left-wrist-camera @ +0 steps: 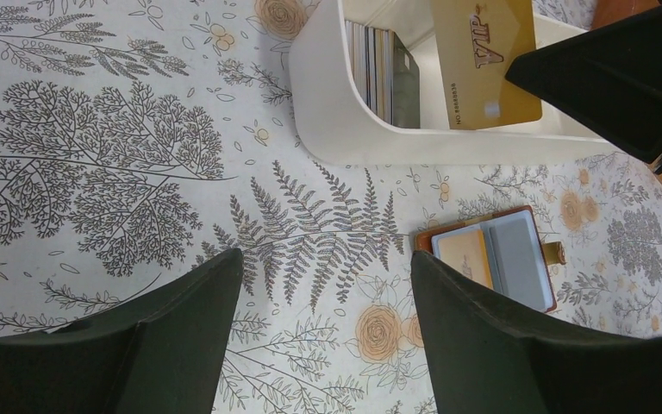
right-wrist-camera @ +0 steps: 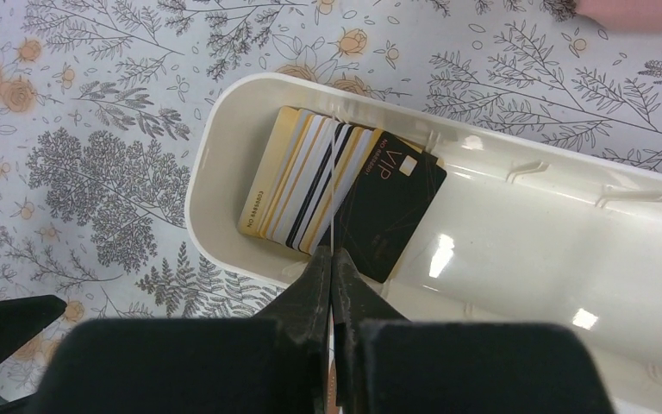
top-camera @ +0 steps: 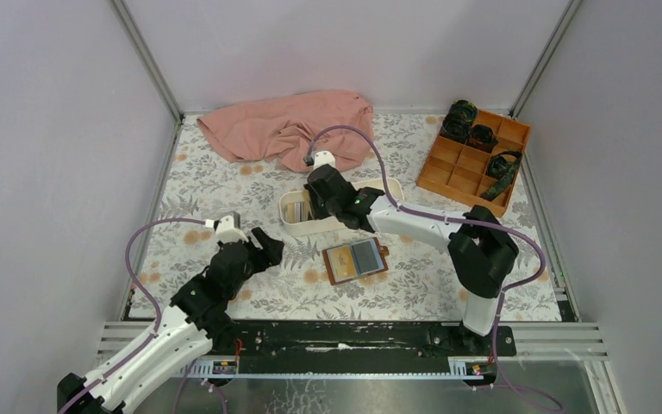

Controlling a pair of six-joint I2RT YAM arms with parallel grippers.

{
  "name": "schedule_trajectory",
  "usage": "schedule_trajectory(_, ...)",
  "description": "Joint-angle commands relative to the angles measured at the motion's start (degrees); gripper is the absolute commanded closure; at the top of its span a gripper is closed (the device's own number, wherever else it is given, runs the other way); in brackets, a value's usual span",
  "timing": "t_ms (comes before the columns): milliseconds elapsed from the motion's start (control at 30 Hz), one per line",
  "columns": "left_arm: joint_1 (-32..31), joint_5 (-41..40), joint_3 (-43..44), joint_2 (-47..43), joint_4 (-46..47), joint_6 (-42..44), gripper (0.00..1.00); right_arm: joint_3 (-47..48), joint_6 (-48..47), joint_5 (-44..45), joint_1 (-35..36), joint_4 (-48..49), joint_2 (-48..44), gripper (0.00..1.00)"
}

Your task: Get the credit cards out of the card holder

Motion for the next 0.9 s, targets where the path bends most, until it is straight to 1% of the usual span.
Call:
schedule_trajectory(0,-0.31,-1.9,1.5,0.17,-0.31,0.28,0.21,3.53,-0.63,2.75,0.87,-1.95,0.96,1.0)
schedule_trajectory(633,-0.32,-0.33,1.27,0.64,0.3,0.66,0.19,10.44,2.88,2.53,2.0,-3.19,9.13,1.0)
schedule_trajectory(700,-0.31,-0.17,1.28,0.7,0.4,0.73,0.19,10.15,2.9,2.07,2.29,-2.56,9.05,0.89)
schedule_trajectory(767,-0.32,-0.1,1.17,0.74,0.44,0.73,0.19,9.37,2.97,1.7,2.27,-1.87,8.49,0.86)
schedule_trajectory(867,-0.27,0.01,1.14,0.76,0.57,0.81,0.19,8.42,2.78,3.35,2.27,-1.68,7.7,0.85)
